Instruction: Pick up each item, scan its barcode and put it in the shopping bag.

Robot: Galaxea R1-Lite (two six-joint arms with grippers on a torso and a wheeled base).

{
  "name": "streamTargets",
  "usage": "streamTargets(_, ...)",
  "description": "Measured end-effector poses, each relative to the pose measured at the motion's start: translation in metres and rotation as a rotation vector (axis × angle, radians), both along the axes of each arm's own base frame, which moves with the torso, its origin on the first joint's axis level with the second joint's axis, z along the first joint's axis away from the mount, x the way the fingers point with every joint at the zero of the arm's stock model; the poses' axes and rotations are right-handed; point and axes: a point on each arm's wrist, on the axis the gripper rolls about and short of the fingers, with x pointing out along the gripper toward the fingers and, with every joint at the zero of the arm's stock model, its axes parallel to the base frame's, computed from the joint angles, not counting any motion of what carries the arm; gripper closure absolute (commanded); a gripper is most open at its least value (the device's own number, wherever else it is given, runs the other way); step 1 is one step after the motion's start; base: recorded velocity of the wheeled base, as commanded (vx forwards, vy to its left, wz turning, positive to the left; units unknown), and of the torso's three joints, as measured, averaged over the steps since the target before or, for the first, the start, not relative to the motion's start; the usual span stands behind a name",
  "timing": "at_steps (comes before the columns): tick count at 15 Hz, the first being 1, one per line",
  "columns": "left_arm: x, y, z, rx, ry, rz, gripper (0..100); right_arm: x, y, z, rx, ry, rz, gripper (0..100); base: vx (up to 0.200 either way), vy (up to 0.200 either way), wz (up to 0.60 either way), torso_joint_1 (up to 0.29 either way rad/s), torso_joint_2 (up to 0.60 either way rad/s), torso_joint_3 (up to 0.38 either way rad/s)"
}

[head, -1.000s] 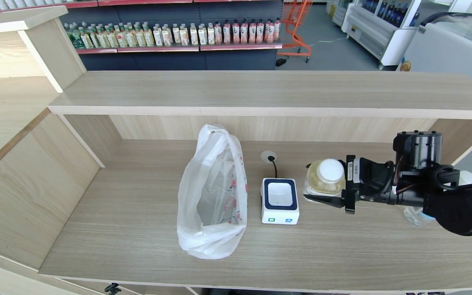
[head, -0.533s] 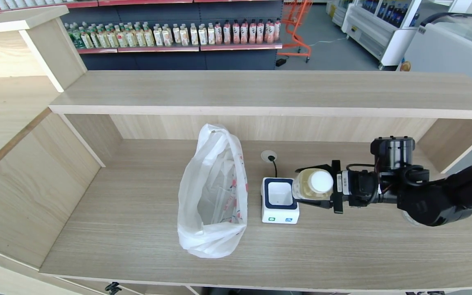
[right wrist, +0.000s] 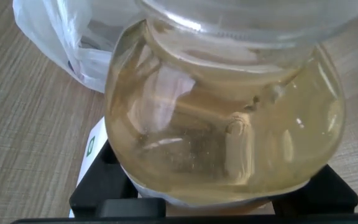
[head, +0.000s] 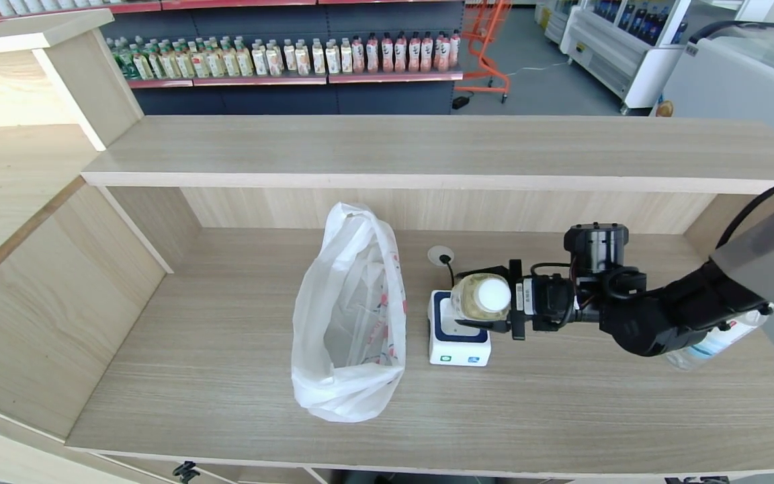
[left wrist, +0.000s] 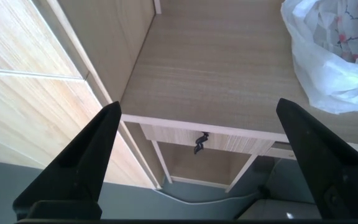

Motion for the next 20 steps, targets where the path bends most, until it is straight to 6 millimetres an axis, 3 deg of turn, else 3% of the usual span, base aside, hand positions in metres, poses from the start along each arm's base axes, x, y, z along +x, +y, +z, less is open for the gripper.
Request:
streamTargets(8,0.0,0.0,0.0,0.0,0.0,0.0,0,0.012,0.007,-0.012,0.011,0.017,0.003,100,0.0,0.0,0.0,0.0,0.0,0.0)
streamTargets(10,0.0,0.0,0.0,0.0,0.0,0.0,0,0.01,0.005,-0.005,0.029,0.067,-0.011,100,0.0,0.0,0.0,0.0,0.0,0.0)
streamTargets(12,0.0,0.0,0.0,0.0,0.0,0.0,0,0.004,0.003,0.015,0.077,0.15,-0.036,100,0.0,0.0,0.0,0.0,0.0,0.0)
streamTargets(16,0.0,0.0,0.0,0.0,0.0,0.0,0,-0.034,-0.023,0.074,0.231,0.391,-0.175,100,0.0,0.0,0.0,0.0,0.0,0.0)
streamTargets(20,0.0,0.0,0.0,0.0,0.0,0.0,0,-0.1,-0.047,0.098,0.439,0.709,-0.448,100,0.0,0.0,0.0,0.0,0.0,0.0)
